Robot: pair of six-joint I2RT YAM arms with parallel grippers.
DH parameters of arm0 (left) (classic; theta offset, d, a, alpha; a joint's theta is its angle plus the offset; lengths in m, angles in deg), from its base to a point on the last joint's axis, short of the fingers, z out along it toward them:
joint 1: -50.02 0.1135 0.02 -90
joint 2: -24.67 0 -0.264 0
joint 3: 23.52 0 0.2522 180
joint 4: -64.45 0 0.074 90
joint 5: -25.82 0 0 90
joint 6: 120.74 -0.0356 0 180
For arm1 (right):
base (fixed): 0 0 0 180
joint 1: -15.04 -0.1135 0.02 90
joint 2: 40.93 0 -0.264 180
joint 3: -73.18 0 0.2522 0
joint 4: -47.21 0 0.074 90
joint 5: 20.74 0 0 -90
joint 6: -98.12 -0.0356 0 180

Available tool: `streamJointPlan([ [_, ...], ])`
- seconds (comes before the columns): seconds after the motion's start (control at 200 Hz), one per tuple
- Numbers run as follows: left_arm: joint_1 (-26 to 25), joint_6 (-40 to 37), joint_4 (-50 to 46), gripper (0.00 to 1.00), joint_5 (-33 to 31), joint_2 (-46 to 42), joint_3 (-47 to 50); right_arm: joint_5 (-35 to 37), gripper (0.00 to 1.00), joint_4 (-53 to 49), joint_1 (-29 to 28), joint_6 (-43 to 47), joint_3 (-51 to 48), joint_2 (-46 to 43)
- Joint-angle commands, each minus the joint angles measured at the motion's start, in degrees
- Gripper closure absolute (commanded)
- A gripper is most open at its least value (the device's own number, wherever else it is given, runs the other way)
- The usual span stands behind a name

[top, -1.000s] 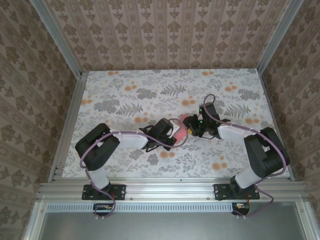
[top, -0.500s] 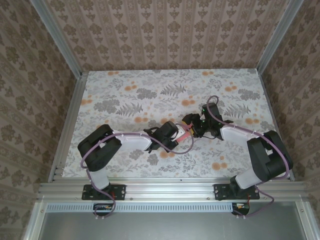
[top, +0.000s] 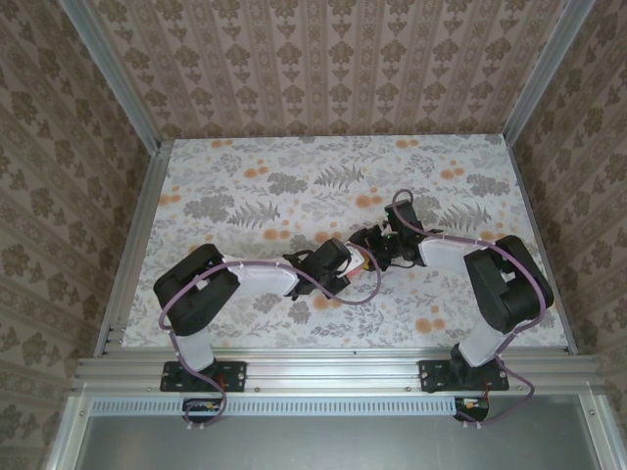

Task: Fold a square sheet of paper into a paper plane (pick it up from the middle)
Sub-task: Fold the wing for the fifth time at the center of the table.

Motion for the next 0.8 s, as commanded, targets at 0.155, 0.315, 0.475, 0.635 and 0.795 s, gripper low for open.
streamJointPlan([
  [0.155, -0.40, -1.13, -1.83, 1.00, -2.72, 1.61, 1.27, 1.07, 0.66, -6.37, -0.28, 1.31, 3.06, -0.01],
  [0.315, -0.35, -0.56, -1.88, 0.99, -2.95, 1.32, 1.55, 3.29, 0.75, -10.23, -0.27, 3.32, 4.21, -1.16],
  [0.475, -0.41, 0.01, -1.66, 0.98, -2.65, 1.30, 1.51, 5.04, 0.85, -12.77, -0.28, 5.07, 4.73, -2.25],
  [0.635, -0.33, 0.69, -1.93, 0.95, -2.62, 1.02, 1.42, 5.94, 0.96, -13.57, -0.28, 6.38, 4.72, -2.58],
  [0.795, 1.09, 3.82, -3.60, 0.78, 0.15, -0.85, 1.35, 6.29, 1.00, -13.31, -0.28, 9.03, 4.37, -2.19],
])
